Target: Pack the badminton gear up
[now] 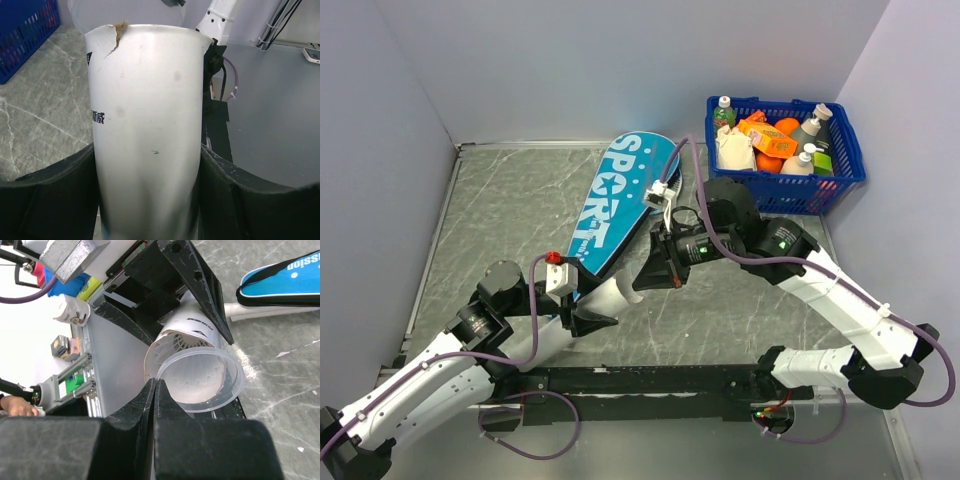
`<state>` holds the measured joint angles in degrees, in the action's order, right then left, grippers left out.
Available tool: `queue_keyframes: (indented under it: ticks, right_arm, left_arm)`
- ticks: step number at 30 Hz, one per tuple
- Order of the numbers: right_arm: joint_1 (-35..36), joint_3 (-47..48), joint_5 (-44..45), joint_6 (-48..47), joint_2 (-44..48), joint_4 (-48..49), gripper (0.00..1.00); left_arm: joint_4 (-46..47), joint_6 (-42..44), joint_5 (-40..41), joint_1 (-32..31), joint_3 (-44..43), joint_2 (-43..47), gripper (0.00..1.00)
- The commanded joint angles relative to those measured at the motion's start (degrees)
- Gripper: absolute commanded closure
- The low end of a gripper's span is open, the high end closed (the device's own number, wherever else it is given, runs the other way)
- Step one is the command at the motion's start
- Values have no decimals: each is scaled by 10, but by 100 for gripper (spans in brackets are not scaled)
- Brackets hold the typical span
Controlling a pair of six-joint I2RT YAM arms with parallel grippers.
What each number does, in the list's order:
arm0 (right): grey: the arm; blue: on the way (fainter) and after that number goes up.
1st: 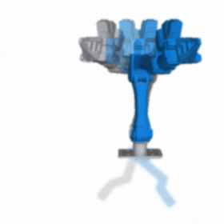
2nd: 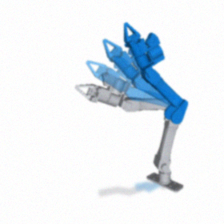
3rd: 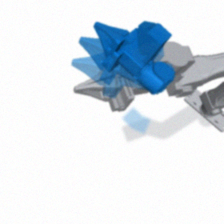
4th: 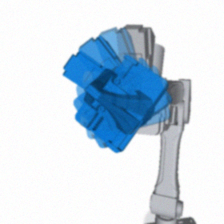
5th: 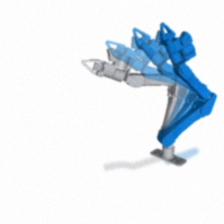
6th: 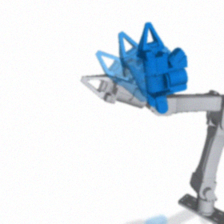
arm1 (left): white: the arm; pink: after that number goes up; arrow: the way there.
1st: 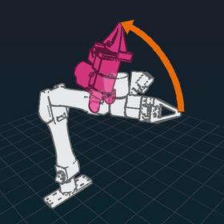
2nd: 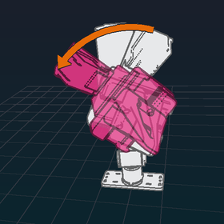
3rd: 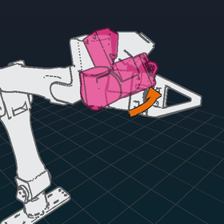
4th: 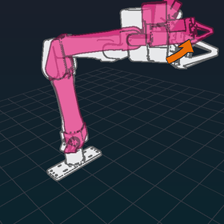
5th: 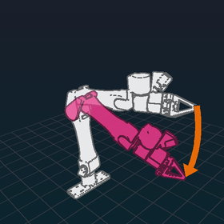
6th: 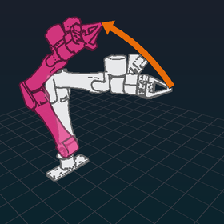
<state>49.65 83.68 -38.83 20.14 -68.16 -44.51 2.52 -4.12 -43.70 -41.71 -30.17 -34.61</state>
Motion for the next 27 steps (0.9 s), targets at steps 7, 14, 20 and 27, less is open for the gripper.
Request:
queue_keyframes:
  ticks: [7, 14, 20, 27]
  right_arm:
    - [19, -12, -18, 10, 6, 42, 100]
    - [26, -17, -20, 15, -7, 53, 96]
    - [31, -16, -18, 13, -21, 54, 94]
    - [35, -17, -17, 10, -30, 53, 92]
  left_arm:
    - [22, 14, -2, -2, 6, 2, 99]
    - [20, 14, -2, -3, 6, 5, 99]
    - [21, 14, -2, -3, 6, 7, 99]
    - [20, 14, -1, -3, 6, 8, 99]
